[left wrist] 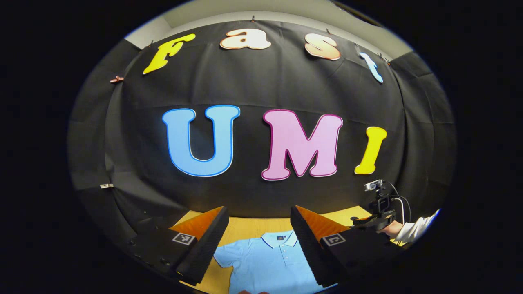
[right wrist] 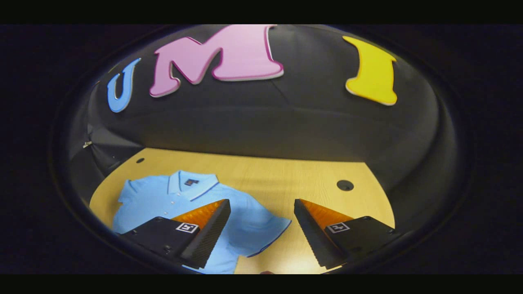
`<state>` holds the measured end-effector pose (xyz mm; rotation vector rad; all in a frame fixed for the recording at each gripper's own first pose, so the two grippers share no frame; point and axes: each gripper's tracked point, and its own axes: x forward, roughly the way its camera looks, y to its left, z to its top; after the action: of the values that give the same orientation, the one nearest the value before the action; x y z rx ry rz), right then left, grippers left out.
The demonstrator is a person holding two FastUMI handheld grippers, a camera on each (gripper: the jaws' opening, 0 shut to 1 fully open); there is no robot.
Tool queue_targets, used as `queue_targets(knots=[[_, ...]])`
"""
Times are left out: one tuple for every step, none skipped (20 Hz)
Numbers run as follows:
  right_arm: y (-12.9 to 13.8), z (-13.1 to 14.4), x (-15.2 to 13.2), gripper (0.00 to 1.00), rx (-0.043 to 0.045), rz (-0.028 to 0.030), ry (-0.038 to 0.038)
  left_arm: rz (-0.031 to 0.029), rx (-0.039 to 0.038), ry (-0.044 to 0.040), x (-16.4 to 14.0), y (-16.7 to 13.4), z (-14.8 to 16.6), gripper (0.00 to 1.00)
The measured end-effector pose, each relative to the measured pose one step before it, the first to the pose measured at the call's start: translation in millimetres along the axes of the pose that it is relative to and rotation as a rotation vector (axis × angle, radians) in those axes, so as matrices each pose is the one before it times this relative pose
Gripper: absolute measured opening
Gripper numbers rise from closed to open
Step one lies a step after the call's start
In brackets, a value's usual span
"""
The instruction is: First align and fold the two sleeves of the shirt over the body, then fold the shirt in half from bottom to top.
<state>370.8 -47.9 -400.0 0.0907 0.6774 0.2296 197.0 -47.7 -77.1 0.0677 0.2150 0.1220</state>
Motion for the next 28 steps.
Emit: queue_targets(knots=[[-3.72, -12.70, 11.95, 0.94, 0.02089, 0.00507, 0.03181, -0.00133, 0.00039, 0.02055, 4.69, -4.06, -3.26, 0.97], [-5.29, -11.34, 9.51, 0.99, 0.02023, 0.00548, 0.02893, 0.00007, 0.00008, 0.01434, 3.97, -4.11, -2.22, 0.97], [-1.14, -6.32, 6.38, 0.99, 0.02135, 0.00787, 0.01884, 0.00454, 0.00238, 0.00788, 4.29, -2.49, -2.95, 0.97], [-0.07, -4.33, 9.02, 0.99, 0.01760, 0.01074, 0.01102, 0.00653, 0.00468, 0.00683, 4.04, -1.65, -1.42, 0.97], [-2.04, -4.76, 7.15, 0.99, 0.00536, -0.00017, 0.00958, 0.00444, 0.00314, 0.00467, 2.73, -1.27, -1.46, 0.97], [-2.30, -7.92, 6.68, 0.98, 0.00243, -0.00576, 0.01944, 0.00304, 0.00024, 0.00551, 2.93, -1.54, -1.16, 0.97], [-2.54, -10.82, 5.83, 0.98, 0.00123, -0.00733, 0.03449, 0.00499, 0.00180, 0.00921, 3.87, -1.20, -3.94, 0.97], [-3.71, -14.39, 4.70, 0.98, 0.00350, -0.01288, 0.04692, 0.01101, 0.00391, 0.01124, 4.37, 1.20, -2.22, 0.97], [-4.50, 7.07, -8.49, 0.96, -0.03439, -0.01884, -0.04894, 0.00088, 0.00062, 0.00762, 2.98, 1.75, -3.61, 0.97], [-8.92, -5.86, 14.25, 0.79, -0.01529, -0.02648, 0.03036, -0.00580, -0.00397, 0.00318, 0.85, 0.72, -0.14, 0.96], [-3.75, 4.42, -5.89, 0.62, 0.00627, -0.00021, -0.03303, -0.00526, -0.00624, 0.00110, 1.01, 0.79, -2.12, 0.96], [3.32, -4.51, 5.03, 0.46, 0.02162, 0.00469, 0.02162, -0.00387, -0.00575, 0.00470, 1.28, 1.29, -1.75, 0.96], [3.88, 7.11, -6.90, 0.29, 0.01929, 0.00563, -0.01112, -0.00094, -0.00521, 0.00828, 0.85, 1.82, -4.33, 0.96], [0.94, -2.99, 3.30, 0.12, 0.01010, -0.00177, 0.01631, -0.00317, -0.00525, 0.01021, 1.07, 2.31, -3.51, 0.96], [-0.87, 1.36, -1.44, 0.12, 0.00830, -0.00369, 0.00318, -0.00270, -0.00370, 0.00562, 0.91, 3.17, -4.86, 0.96], [2.01, 5.22, -5.06, 0.12, 0.00370, 0.00029, -0.01060, -0.00233, 0.00214, 0.00256, -0.08, 4.34, -1.96, 0.96], [5.38, 8.89, -6.62, 0.09, 0.00037, 0.01100, -0.01983, 0.00187, 0.00705, -0.00179, -0.19, 5.74, -1.64, 0.96], [10.69, 9.65, -8.35, 0.12, 0.00151, 0.01538, -0.02130, 0.00238, 0.00565, -0.00172, 1.00, 6.62, -1.12, 0.96], [15.73, 7.36, -7.58, 0.12, 0.01017, 0.02920, -0.01604, -0.00011, -0.00026, 0.00051, 1.89, 7.88, -5.88, 0.96], [18.80, 6.89, -6.92, 0.12, 0.02322, 0.04541, -0.00877, -0.00006, -0.00583, 0.01627, 3.26, 8.53, -8.84, 0.96], [21.23, 3.80, -4.12, 0.07, 0.02638, 0.04560, -0.00606, 0.01431, -0.01444, 0.02583, 4.58, 12.64, -14.08, 0.96], [20.38, 1.32, -1.16, 0.07, 0.01807, 0.03359, -0.00043, 0.01053, -0.02173, 0.02975, 5.06, 11.99, -15.14, 0.96], [14.70, -0.64, 0.90, 0.07, 0.00484, 0.02204, 0.00622, 0.00471, -0.01904, 0.02716, 3.92, 9.80, -15.79, 0.96], [7.78, -3.51, 1.54, 0.12, -0.01677, 0.00650, 0.01052, 0.00931, -0.00828, 0.02809, 4.91, 8.89, -14.32, 0.96], [5.04, -5.48, 4.98, 0.06, -0.03258, -0.00965, 0.01101, 0.01063, 0.00220, 0.02650, 5.68, 9.95, -14.77, 0.97], [6.24, -8.34, 8.15, 0.06, -0.02416, -0.00845, 0.01738, 0.01113, 0.00791, 0.02418, 5.72, 12.02, -11.97, 0.97], [7.52, -8.43, 7.33, 0.05, -0.00499, 0.00013, 0.01909, 0.02317, 0.00500, 0.02848, 9.15, 12.30, -12.59, 0.97], [10.26, -6.66, 6.27, 0.12, 0.02060, 0.02496, 0.01414, 0.01662, -0.00277, 0.03121, 7.99, 11.77, -11.07, 0.97]])
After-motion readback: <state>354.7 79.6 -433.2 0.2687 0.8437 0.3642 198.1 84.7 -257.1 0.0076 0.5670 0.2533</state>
